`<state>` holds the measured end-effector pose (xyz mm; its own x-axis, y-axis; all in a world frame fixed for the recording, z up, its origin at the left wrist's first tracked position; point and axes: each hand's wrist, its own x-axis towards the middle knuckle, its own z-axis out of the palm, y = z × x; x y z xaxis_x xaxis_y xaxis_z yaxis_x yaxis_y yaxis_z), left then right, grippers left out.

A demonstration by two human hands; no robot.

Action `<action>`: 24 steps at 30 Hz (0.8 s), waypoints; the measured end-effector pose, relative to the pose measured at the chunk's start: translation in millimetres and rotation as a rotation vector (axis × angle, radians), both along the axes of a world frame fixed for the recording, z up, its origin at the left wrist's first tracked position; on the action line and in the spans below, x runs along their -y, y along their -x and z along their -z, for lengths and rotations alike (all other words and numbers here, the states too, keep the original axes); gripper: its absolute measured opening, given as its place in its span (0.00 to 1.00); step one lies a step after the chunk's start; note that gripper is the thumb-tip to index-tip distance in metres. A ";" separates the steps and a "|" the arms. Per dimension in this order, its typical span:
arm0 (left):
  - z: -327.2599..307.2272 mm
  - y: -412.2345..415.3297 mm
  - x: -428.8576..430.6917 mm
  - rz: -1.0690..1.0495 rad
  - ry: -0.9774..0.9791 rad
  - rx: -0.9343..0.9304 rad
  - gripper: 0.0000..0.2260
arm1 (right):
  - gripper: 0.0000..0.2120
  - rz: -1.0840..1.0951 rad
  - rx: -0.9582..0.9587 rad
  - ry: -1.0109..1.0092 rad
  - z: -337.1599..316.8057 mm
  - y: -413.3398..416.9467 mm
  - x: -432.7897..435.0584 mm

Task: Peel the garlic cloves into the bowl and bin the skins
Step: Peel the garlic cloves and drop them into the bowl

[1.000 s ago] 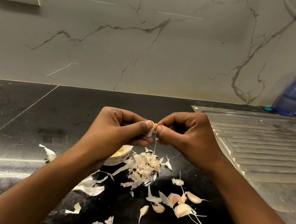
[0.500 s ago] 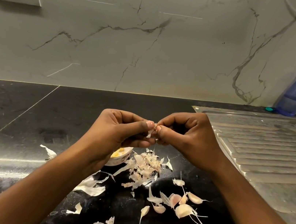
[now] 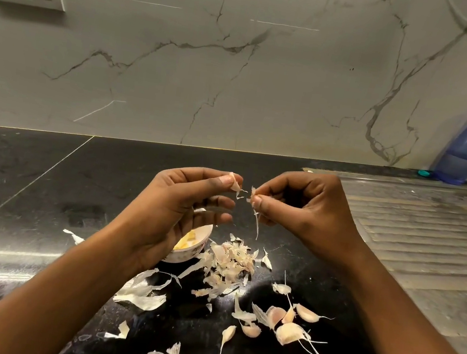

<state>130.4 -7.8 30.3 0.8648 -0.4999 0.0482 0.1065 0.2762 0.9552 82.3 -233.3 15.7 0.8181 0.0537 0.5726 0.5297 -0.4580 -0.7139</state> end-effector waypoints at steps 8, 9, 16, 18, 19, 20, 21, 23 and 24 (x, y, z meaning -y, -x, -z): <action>4.1 -0.6 -0.6 0.020 -0.037 -0.004 0.13 | 0.05 -0.041 0.002 0.031 2.8 -1.2 -2.8; 4.5 -0.4 -0.5 0.021 -0.049 0.010 0.13 | 0.05 -0.046 0.000 0.028 2.8 -1.0 -3.8; 6.4 -1.2 0.4 -0.007 -0.147 0.121 0.13 | 0.07 -0.019 -0.032 0.100 4.5 -4.6 -5.3; 6.8 -1.7 0.2 -0.005 -0.161 0.137 0.13 | 0.07 -0.033 -0.049 0.111 4.5 -4.5 -4.6; 7.1 -2.0 0.0 -0.003 -0.165 0.143 0.13 | 0.07 -0.042 -0.056 0.112 4.5 -4.5 -4.3; 7.3 -2.0 -0.2 -0.002 -0.169 0.149 0.13 | 0.07 -0.050 -0.060 0.111 4.4 -4.4 -4.3; 7.6 -1.9 -0.6 -0.002 -0.174 0.156 0.13 | 0.07 -0.057 -0.061 0.108 4.5 -4.5 -4.4; 7.5 -1.7 -1.2 -0.004 -0.185 0.171 0.14 | 0.07 -0.064 -0.060 0.103 5.0 -5.0 -4.9; 7.2 -1.6 -1.4 -0.004 -0.188 0.176 0.14 | 0.07 -0.064 -0.057 0.104 5.2 -5.2 -5.0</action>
<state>132.1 -6.5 23.1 0.8535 -0.5105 0.1042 -0.0664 0.0917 0.9936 87.5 -228.3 10.5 0.8422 0.1639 0.5137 0.5202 -0.4976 -0.6941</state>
